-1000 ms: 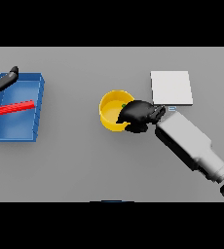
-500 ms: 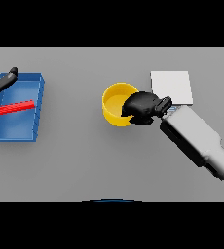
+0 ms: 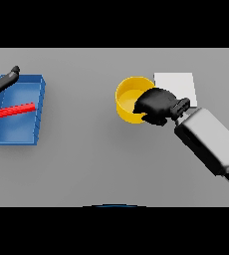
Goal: Pick up the red beaker and tilt it to pour out 1 green nut into yellow bowl. Pick up the yellow bowl and place it on the metallic measuring scale.
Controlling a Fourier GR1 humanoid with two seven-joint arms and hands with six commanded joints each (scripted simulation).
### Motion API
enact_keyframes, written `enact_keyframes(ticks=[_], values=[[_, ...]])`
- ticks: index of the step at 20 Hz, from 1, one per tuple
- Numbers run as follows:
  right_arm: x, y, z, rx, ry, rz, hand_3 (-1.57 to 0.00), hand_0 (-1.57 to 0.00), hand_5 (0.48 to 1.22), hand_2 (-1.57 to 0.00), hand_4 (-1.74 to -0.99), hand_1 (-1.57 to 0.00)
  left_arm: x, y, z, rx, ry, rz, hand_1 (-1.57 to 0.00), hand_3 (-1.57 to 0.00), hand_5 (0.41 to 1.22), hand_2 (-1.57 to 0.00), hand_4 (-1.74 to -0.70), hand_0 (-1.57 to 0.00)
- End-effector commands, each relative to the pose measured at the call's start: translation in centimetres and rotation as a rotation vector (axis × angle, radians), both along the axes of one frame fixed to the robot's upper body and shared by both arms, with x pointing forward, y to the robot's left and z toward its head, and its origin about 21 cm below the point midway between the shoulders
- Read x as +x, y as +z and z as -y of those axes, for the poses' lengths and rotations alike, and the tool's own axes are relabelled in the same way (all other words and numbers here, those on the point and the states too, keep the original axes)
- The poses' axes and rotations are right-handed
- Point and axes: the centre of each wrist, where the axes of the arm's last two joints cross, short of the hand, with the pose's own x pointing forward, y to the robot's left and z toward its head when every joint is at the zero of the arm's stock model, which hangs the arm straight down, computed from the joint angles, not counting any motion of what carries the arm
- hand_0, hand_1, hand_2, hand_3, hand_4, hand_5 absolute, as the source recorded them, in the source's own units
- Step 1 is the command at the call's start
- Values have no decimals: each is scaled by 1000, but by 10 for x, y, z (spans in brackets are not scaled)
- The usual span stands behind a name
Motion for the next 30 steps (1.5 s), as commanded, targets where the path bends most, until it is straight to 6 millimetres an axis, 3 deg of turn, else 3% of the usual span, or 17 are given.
enact_keyframes(ticks=[1,3,9,18,21,30], values=[[2,5,2,-1,-20,19,-1190,-1538,1220,-1488,-1740,-1569,1,0,0,-4,11,-12,1,1,710,1,-812,1],[11,14,17,13,-53,62,-1174,-1550,1220,-1504,-1741,-1570,-2,-1,-1,-16,20,-7,1,1,723,1,-826,1],[40,16,53,26,-176,145,-1154,-1565,1221,-1548,-1741,-1571,-4,4,0,-18,35,-21,1,1,746,1,-849,1],[68,-13,97,32,-337,137,-1206,-1570,1221,-1475,-1741,-1571,-7,5,4,-11,60,-47,1,1,784,1,-863,1],[70,-28,98,45,-350,111,-1317,-1571,1221,-1413,-1741,-1571,-4,5,5,-2,60,-49,1,1,802,1,-858,1],[74,-43,109,40,-398,71,-1448,-1571,1221,-1374,-1741,-1571,-6,1,7,-3,48,-54,1,1,783,1,-844,1]])
